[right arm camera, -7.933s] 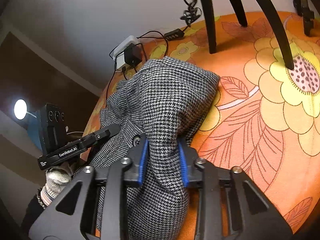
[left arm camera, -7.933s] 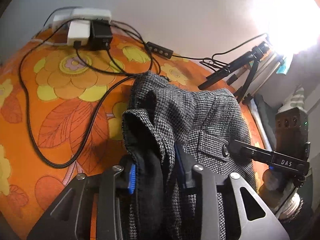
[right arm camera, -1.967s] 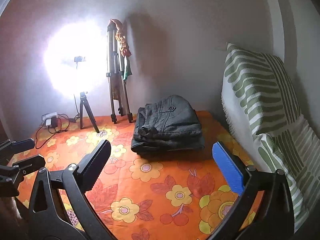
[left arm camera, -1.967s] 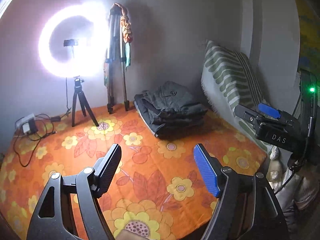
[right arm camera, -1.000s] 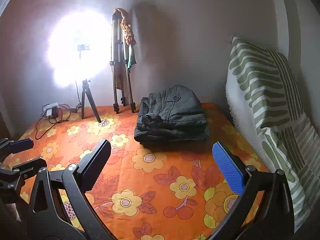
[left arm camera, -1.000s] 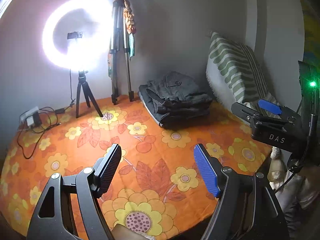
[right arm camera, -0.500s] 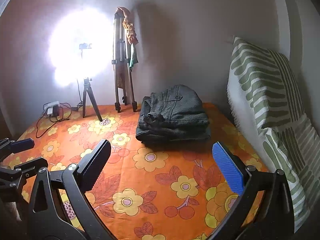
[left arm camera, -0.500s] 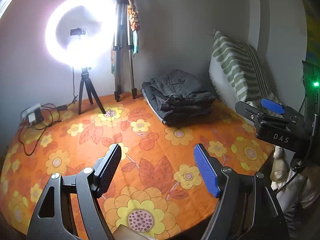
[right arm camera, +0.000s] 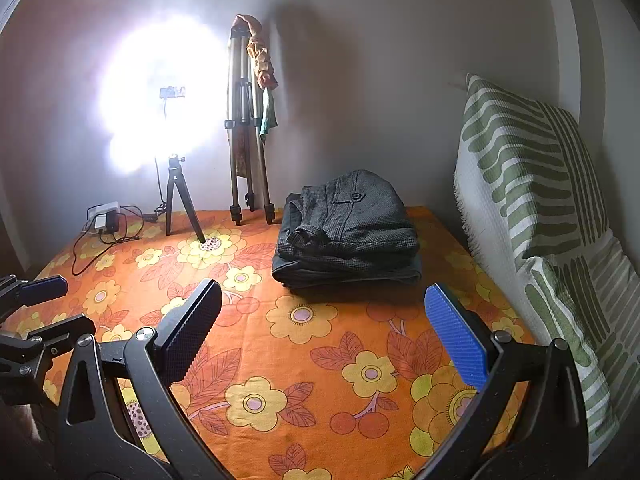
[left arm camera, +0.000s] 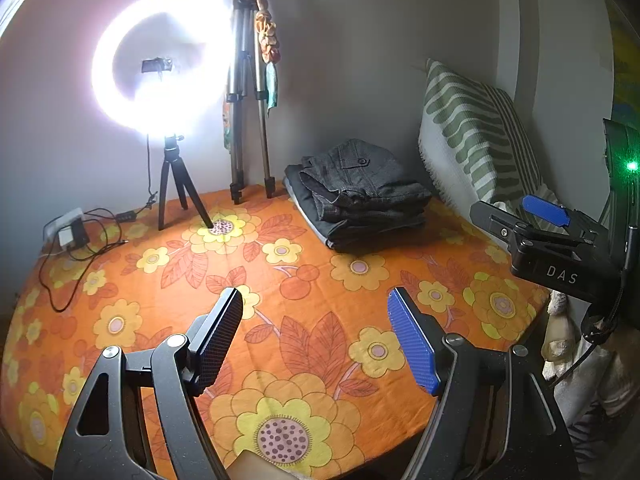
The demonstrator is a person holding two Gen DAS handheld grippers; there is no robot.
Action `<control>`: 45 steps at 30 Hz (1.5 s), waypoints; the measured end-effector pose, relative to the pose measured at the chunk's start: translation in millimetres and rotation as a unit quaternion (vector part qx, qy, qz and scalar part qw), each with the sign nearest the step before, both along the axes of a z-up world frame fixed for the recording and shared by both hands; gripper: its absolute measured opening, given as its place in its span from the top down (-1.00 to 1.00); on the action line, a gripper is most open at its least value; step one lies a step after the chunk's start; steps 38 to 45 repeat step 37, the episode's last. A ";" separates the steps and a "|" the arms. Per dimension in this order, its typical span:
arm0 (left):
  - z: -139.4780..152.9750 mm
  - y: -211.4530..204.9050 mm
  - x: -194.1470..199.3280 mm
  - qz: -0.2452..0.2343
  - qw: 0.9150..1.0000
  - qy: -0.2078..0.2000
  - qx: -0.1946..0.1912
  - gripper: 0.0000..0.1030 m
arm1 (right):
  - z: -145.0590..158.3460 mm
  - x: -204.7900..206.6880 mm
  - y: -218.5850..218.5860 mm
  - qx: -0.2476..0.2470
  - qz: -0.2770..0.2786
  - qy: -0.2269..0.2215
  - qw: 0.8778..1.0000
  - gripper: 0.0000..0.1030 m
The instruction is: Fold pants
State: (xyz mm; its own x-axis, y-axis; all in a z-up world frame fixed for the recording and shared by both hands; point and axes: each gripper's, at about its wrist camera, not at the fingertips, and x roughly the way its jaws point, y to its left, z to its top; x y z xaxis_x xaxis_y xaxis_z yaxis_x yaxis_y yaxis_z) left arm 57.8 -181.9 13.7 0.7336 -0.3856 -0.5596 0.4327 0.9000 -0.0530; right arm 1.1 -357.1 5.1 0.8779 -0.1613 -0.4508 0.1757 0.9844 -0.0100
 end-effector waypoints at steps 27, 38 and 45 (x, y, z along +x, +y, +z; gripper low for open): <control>-1.1 8.4 0.8 0.002 1.000 0.000 0.001 -0.46 | -0.8 -0.2 3.3 -0.001 0.001 0.000 1.000 -1.00; -1.9 12.1 -0.8 0.009 1.000 -0.004 0.003 -0.46 | -1.9 0.0 6.3 -0.003 0.003 0.001 1.000 -1.00; -1.9 12.1 -0.8 0.009 1.000 -0.004 0.003 -0.46 | -1.9 0.0 6.3 -0.003 0.003 0.001 1.000 -1.00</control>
